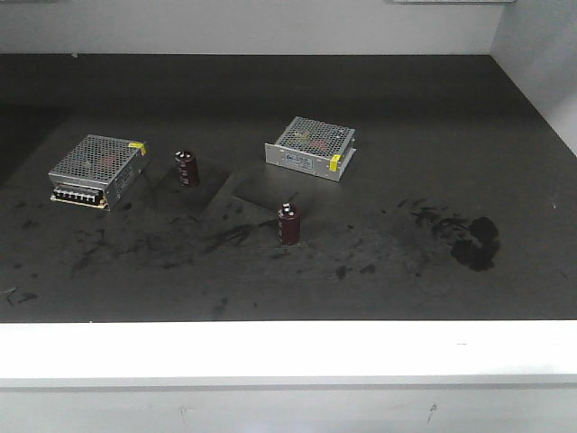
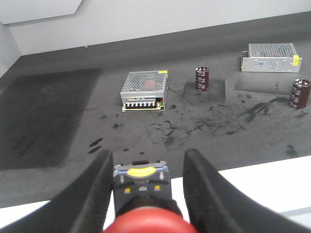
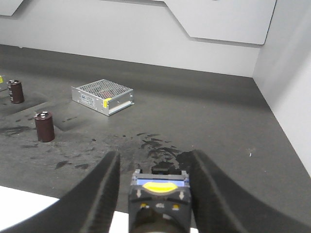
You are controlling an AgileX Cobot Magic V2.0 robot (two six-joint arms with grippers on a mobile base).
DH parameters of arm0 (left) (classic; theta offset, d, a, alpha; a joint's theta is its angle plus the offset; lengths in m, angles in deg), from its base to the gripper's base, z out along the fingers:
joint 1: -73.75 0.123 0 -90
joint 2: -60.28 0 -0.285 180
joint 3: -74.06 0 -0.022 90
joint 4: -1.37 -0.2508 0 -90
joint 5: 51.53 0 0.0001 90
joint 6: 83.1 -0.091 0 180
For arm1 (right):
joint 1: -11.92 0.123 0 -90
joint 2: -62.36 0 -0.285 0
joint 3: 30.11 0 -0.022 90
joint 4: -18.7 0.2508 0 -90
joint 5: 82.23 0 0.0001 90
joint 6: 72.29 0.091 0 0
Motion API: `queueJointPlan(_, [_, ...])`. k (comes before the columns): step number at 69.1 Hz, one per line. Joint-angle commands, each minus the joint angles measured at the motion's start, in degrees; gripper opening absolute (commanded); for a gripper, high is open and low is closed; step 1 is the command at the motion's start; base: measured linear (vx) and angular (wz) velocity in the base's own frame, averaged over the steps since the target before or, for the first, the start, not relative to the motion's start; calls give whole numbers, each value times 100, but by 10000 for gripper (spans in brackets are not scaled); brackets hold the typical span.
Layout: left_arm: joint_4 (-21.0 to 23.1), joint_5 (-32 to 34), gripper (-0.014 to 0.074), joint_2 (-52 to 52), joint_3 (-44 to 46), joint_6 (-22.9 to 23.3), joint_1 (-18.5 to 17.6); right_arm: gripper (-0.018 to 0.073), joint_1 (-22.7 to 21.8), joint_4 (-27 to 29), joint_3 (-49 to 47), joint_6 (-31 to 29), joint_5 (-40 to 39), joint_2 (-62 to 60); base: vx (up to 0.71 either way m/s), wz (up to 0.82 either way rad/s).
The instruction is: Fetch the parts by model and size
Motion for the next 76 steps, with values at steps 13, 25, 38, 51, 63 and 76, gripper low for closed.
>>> queueJointPlan(13, [17, 438, -6, 104, 111, 19, -34, -5, -20, -38, -150, -43, -429, 73, 0, 0])
queueJointPlan(25, [17, 438, -6, 104, 111, 19, -34, -5, -20, -38, -150, -43, -429, 73, 0, 0])
queueJointPlan(38, [18, 438, -6, 104, 111, 24, -34, -5, -20, -38, -150, -43, -429, 73, 0, 0])
queueJointPlan(51, [18, 438, -6, 104, 111, 24, -34, -5, -20, -38, -150, -43, -429, 73, 0, 0])
queueJointPlan(63, [18, 438, -6, 104, 111, 24, -34, -5, -20, -38, -150, -43, -429, 73, 0, 0])
queueJointPlan(76, [18, 438, -6, 104, 111, 24, -34, -5, -20, -38, -150, -43, -429, 73, 0, 0])
